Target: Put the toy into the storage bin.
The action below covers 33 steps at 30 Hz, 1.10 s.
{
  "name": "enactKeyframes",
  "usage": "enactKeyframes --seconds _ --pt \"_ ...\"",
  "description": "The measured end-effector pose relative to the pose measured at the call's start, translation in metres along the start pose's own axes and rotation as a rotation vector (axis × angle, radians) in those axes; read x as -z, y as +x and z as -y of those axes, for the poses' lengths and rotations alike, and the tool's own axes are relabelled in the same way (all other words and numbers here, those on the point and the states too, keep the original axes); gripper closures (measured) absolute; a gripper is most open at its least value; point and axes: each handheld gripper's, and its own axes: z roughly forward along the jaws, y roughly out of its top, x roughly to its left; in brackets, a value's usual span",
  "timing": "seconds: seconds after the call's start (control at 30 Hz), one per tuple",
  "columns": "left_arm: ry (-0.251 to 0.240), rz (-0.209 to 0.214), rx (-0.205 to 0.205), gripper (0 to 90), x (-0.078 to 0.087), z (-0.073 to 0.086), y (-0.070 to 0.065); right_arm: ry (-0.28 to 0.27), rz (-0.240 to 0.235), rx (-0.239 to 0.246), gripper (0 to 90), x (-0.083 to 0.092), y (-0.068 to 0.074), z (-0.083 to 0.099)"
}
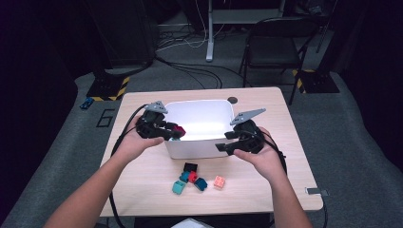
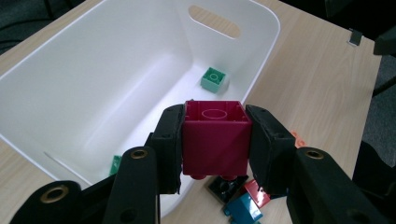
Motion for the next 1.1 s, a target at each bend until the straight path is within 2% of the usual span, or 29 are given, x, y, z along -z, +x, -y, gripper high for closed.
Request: enactKeyframes --seconds 0.13,0.23,0.8,1.1 --pt "-0.006 -0.014 -0.003 58.6 -0.005 -0.008 0.003 -0.005 0.000 -0.006 41.3 0.001 -0.002 0.001" --pt "0.008 -0.014 -0.004 58.6 -0.010 -0.013 0.006 -0.005 0.001 -0.016 41.3 0.002 -0.002 0.001" --pt "0.029 -0.027 0.050 58.6 -0.041 -0.032 0.029 -0.005 0.000 -0.019 41.1 0.002 -0.005 0.002" --pt "0.031 -0.026 0.050 58.6 -0.060 -0.045 0.035 -0.003 0.000 -0.014 41.0 0.000 -0.006 0.003"
